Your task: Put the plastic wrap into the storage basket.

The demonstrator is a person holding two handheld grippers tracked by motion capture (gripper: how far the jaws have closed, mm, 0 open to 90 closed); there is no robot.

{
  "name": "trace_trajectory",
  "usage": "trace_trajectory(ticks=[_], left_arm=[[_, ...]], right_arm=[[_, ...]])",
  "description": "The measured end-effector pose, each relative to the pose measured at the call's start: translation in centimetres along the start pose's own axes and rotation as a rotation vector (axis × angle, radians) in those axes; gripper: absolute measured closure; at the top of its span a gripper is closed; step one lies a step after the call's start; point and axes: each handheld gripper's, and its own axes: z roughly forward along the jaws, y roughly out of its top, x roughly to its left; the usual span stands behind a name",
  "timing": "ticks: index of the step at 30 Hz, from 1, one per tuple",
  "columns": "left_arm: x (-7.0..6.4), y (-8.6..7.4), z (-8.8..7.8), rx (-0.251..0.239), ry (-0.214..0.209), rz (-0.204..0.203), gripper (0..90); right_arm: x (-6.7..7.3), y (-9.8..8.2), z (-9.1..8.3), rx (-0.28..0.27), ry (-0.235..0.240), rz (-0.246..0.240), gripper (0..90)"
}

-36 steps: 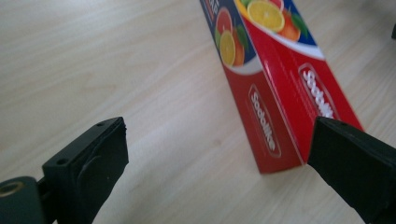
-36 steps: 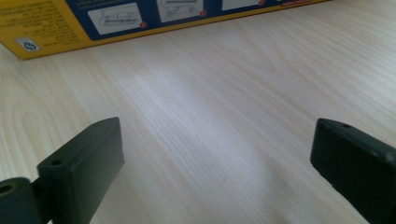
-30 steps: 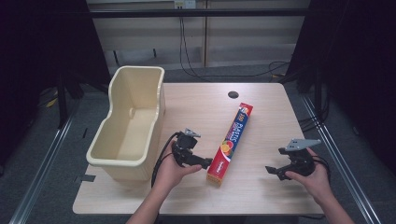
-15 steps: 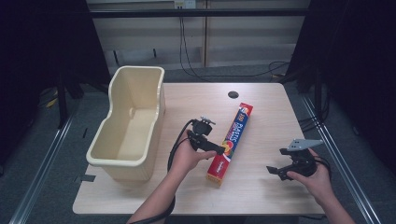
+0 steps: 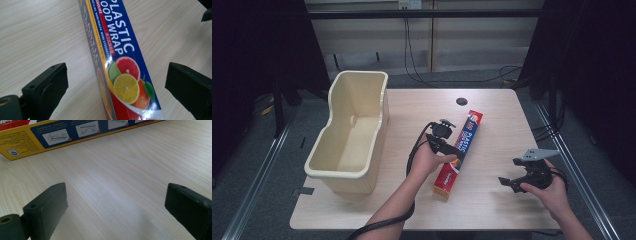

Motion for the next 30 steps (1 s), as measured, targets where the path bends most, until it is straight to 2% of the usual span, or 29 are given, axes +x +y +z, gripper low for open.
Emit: trace_trajectory(ticks=[5,6,9,12,17,21,22,23,30], left_arm=[[-0.3,0.6,0.8,0.008,0.002,0.001,4.0],[-0.4,0.7,0.9,0.002,0.000,-0.012,4.0],[-0.6,1.0,1.3,0.013,0.016,0.001,4.0],[-0.6,1.2,1.8,0.020,0.005,-0.014,4.0],[-0.5,1.5,2.7,0.017,0.023,-0.031,4.6],[-0.6,1.7,3.2,0.038,0.030,-0.030,5.2],[-0.7,1.8,3.3,0.033,0.032,-0.048,5.9],[-0.7,1.8,3.4,0.046,0.039,-0.034,6.1],[-0.9,1.9,4.3,0.065,0.046,-0.029,8.7]], right_arm=[[0.1,0.0,0.0,0.001,0.003,-0.001,4.3],[0.1,0.0,0.0,0.000,0.000,0.000,4.1],[0.1,0.0,0.0,-0.001,0.006,-0.002,4.0],[0.2,0.0,0.0,-0.004,0.011,-0.006,4.2],[0.3,0.2,-0.1,-0.014,0.005,-0.015,4.3],[0.4,0.2,0.0,-0.012,0.007,-0.017,4.5],[0.3,0.2,0.0,-0.011,0.010,-0.016,4.4],[0.4,0.2,0.0,-0.011,0.009,-0.011,4.5],[0.3,0.2,-0.1,-0.015,0.012,-0.013,4.5]])
